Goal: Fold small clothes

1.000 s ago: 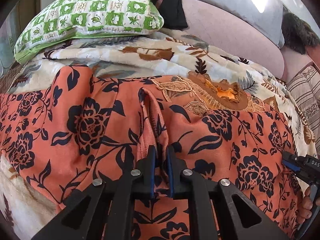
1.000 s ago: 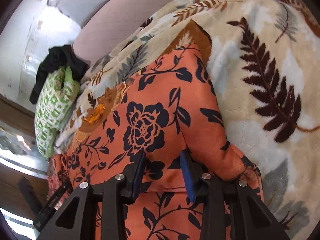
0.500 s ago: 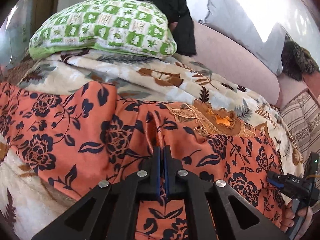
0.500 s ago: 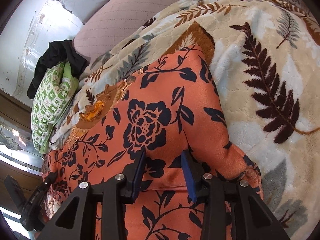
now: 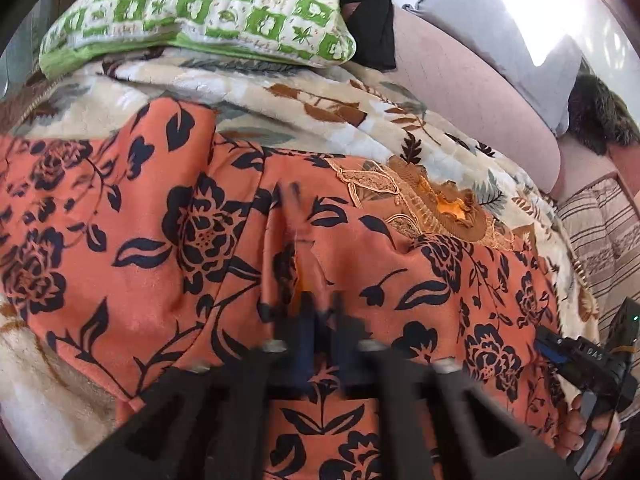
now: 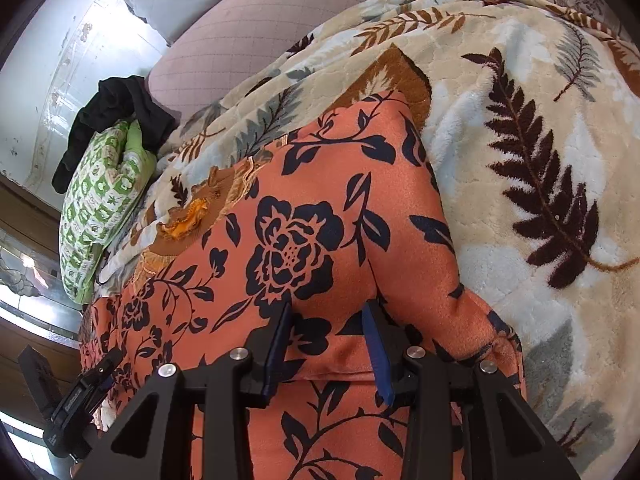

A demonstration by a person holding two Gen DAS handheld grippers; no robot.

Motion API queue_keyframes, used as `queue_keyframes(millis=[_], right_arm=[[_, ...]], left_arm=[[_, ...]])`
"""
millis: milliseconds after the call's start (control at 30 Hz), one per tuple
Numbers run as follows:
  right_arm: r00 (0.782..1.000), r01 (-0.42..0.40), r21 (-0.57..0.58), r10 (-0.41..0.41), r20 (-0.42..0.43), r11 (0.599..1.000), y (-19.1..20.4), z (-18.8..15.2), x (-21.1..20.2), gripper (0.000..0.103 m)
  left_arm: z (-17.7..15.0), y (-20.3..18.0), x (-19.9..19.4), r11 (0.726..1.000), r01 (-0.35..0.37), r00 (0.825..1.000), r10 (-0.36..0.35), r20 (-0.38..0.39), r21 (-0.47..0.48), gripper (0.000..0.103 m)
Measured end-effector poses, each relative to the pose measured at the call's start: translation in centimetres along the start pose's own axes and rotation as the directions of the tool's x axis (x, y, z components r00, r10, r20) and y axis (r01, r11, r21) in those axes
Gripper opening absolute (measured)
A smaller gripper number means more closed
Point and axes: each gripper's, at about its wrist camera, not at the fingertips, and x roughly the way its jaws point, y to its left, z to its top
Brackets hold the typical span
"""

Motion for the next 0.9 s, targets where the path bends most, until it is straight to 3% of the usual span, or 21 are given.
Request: queue_keyframes(millis=[100, 333, 433, 600, 667, 700, 767, 800, 833, 900], right_arm=[[1.0, -0.001, -0.002, 0.001, -0.002, 1.0, 0.1, 0.0, 0.0, 0.041], [1.0, -0.013, 0.019, 0.013, 0.005, 1.0, -0.3, -0.1, -0.1, 0.041], [1.0, -0.007, 0.009, 0.007, 0.007, 1.0, -0.2, -0.2, -0.2, 0.041], [1.0, 0.018, -0.015, -0.018, 0.006, 1.0, 0.3, -0.2, -0.3, 0.041], [0.999, 0.031, -0.026, -0.031, 0.013, 0.999, 0.6, -0.3, -0.5, 0.041], [0.999, 0.026, -0.018, -0.026, 0.026, 0.999, 0.6, -0.3, -0.8, 0.041], [0.997, -0.023, -0.022, 0.025, 0.069, 0.999, 1.1, -0.4, -1.6, 0.041], [0.995, -0.047, -0.047, 0.051, 0.087, 0.998, 1.6, -0.6, -1.9, 0.041], [0.993, -0.063, -0.074, 0.07, 0.092, 0.995, 2.1, -0.7, -2.1, 0.041], [0.995, -0.09, -0.102, 0.093, 0.024, 0.991, 2.9, -1.1, -0.9, 0.044]], left_arm=[[-0.1, -0.3, -0.3, 1.0, -0.002, 1.0, 0.002, 0.013, 0.01, 0.002], [0.5, 0.0, -5.1, 1.0, -0.015, 0.986, 0.014, 0.167, 0.005, 0.002], [0.5, 1.5, -4.8, 0.996, -0.082, 0.989, 0.085, 0.117, -0.031, 0.003], [-0.1, 2.6, -3.3, 0.995, -0.09, 0.996, 0.091, 0.02, -0.048, 0.004], [0.0, 3.2, -3.7, 0.992, -0.087, 0.996, 0.089, 0.021, -0.091, 0.006], [0.1, 3.7, -4.2, 0.99, -0.078, 0.996, 0.083, 0.035, -0.118, 0.009], [0.1, 5.0, -5.9, 0.981, -0.07, 0.992, 0.087, 0.087, -0.179, 0.027], [0.1, 5.9, -6.8, 0.972, -0.087, 0.987, 0.114, 0.117, -0.22, 0.048], [0.1, 6.9, -7.8, 0.958, -0.11, 0.978, 0.152, 0.144, -0.263, 0.058], [0.0, 9.1, -10.1, 0.931, -0.139, 0.954, 0.217, 0.206, -0.337, 0.06]])
